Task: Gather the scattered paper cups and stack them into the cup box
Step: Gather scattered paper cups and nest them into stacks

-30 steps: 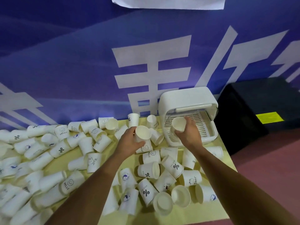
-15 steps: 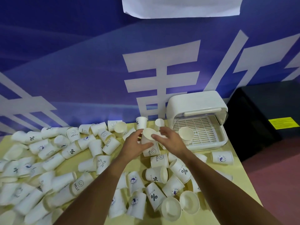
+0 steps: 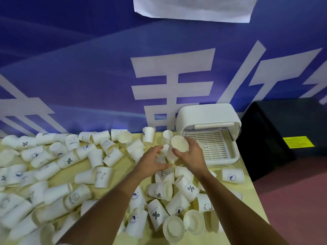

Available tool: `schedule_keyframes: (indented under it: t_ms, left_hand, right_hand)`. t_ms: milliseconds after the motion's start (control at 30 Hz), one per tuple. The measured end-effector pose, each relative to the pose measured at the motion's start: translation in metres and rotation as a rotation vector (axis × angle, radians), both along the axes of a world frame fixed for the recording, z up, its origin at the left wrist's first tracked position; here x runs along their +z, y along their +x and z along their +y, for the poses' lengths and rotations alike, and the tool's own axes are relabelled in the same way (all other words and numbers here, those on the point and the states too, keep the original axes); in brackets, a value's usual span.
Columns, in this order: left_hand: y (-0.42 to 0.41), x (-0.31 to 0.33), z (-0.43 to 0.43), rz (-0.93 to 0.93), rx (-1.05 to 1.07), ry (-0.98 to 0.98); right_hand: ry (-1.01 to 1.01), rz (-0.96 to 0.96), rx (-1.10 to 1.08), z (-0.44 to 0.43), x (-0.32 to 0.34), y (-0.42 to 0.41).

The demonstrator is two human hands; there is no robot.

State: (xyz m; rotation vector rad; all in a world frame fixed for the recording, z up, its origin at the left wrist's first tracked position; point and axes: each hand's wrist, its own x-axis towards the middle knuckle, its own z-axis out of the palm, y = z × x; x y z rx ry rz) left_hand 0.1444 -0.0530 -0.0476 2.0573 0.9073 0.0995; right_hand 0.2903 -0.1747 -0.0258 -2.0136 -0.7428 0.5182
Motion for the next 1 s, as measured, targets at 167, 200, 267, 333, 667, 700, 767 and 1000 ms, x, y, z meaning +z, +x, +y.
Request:
schedule_keyframes:
  t_ms: [167, 200, 267, 333, 667, 700, 767, 1000]
  left_hand:
    - [-0.003, -0.005, 0.001, 0.05, 0.023, 0.016]
    - [-0.004, -0.006, 0.002, 0.06, 0.029, 0.021]
    - [-0.008, -0.006, 0.003, 0.073, 0.048, 0.02]
    - [-0.011, -0.007, 0.006, 0.082, 0.067, 0.025]
    - [-0.024, -0.01, 0.003, 0.083, 0.134, 0.021]
    - [-0.025, -0.012, 0.002, 0.077, 0.141, 0.018]
    - [-0.027, -0.014, 0.0, 0.075, 0.148, 0.021]
    - [-0.039, -0.015, -0.002, 0.061, 0.201, -0.005]
  right_hand:
    - [-0.016, -0.112, -0.142, -0.019, -0.002, 0.03]
    - [-0.028, -0.124, -0.154, -0.022, -0.003, 0.033]
    - [-0.045, -0.131, -0.159, -0.025, -0.007, 0.035]
    - [-0.035, -0.137, -0.157, -0.026, -0.009, 0.036]
    - [-0.087, -0.158, -0.159, -0.027, -0.02, 0.046]
    - [-0.119, -0.158, -0.14, -0.027, -0.022, 0.048]
    - [-0.173, -0.143, -0.122, -0.028, -0.026, 0.049]
    - [-0.235, -0.161, -0.11, -0.019, -0.029, 0.04]
